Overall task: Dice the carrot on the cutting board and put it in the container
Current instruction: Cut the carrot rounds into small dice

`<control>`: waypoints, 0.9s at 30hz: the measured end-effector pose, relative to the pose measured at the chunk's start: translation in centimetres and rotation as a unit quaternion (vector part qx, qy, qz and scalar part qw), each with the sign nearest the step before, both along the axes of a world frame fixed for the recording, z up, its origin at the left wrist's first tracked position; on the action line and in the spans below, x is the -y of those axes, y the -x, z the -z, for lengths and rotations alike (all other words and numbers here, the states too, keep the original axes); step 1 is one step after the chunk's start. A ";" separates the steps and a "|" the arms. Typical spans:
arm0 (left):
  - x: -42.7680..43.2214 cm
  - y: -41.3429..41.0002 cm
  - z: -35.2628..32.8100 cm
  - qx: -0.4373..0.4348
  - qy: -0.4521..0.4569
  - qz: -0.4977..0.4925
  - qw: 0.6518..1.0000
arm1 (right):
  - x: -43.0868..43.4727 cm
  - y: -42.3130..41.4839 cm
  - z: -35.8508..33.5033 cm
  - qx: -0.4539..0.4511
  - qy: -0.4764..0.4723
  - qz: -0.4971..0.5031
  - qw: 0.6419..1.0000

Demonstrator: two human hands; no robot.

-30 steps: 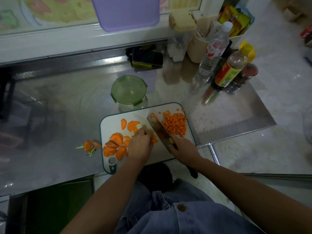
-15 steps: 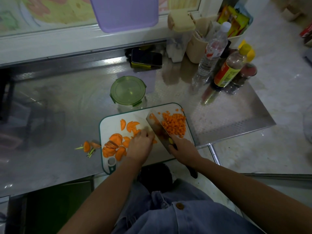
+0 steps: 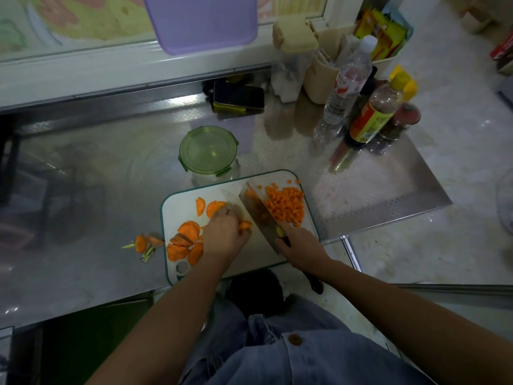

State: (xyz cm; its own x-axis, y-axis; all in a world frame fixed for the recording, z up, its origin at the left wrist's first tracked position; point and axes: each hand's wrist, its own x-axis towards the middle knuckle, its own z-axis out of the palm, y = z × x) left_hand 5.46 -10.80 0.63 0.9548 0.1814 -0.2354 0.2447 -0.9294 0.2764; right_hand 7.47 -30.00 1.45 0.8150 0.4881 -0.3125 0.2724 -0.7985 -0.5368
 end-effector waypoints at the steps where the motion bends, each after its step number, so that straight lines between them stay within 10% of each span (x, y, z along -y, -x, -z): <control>1: -0.2 -0.3 0.1 0.002 0.006 -0.010 1.000 | 0.0 0.0 0.0 0.000 -0.001 0.000 1.000; 27: 2.1 -0.2 -0.5 -0.050 0.200 -0.295 0.933 | -1.9 1.2 -0.1 0.023 0.019 -0.041 0.999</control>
